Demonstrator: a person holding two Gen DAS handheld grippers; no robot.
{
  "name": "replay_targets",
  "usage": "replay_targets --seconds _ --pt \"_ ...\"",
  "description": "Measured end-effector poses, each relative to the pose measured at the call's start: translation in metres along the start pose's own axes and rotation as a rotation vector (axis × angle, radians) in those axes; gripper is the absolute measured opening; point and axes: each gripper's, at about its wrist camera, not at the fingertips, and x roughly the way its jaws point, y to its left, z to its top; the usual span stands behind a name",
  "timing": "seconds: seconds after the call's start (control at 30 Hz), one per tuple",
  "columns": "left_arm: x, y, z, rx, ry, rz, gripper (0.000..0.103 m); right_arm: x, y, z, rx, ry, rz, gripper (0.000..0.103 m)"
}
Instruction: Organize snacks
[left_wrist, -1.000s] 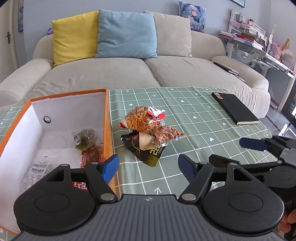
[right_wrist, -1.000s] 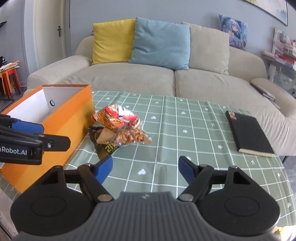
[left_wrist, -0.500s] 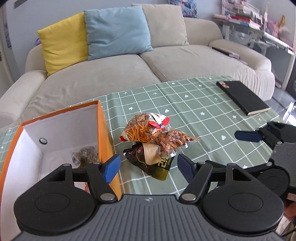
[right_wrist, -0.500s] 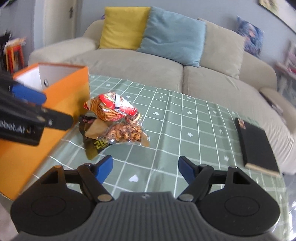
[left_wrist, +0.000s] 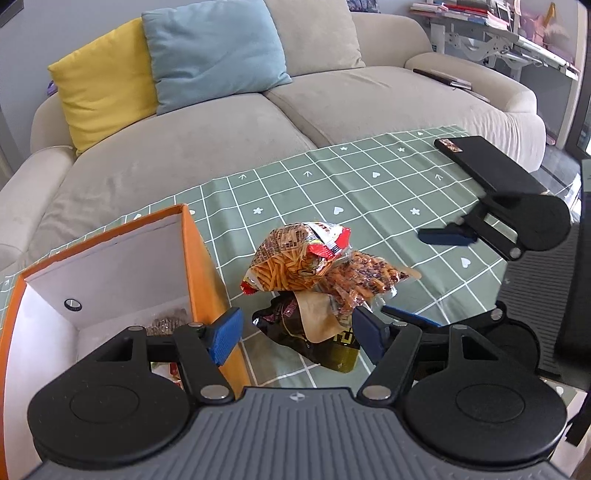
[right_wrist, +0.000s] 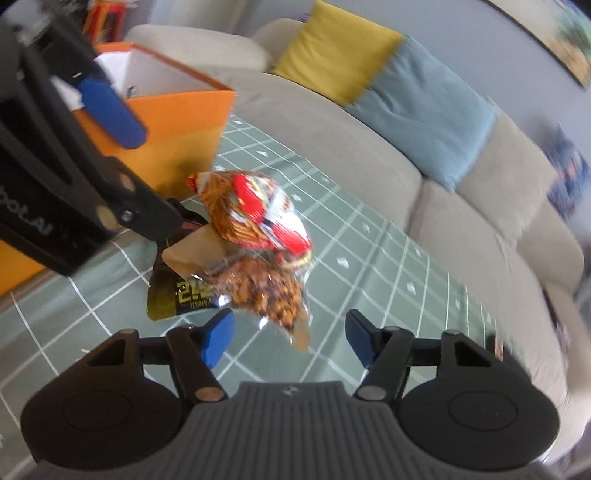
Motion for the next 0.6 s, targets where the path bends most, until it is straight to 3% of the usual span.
replay_targets --seconds 0.1,0.27,0.33,0.6 --pt "0.001 0.001 0.000 0.011 -0.003 -0.004 0.079 0.007 0.005 0.003 -0.078 -0.010 0.013 0.057" --pt "0.002 0.000 0.000 0.032 -0.011 0.001 0.078 0.014 0.012 0.004 -0.149 -0.015 0.029 0.033" --pt "0.002 0.001 -0.001 0.033 -0.013 0.001 0.078 0.014 0.013 0.004 -0.154 -0.002 0.041 0.000" --pt "0.000 -0.001 -0.003 0.035 -0.020 0.004 0.078 0.002 0.009 -0.003 -0.075 0.036 0.104 0.000"
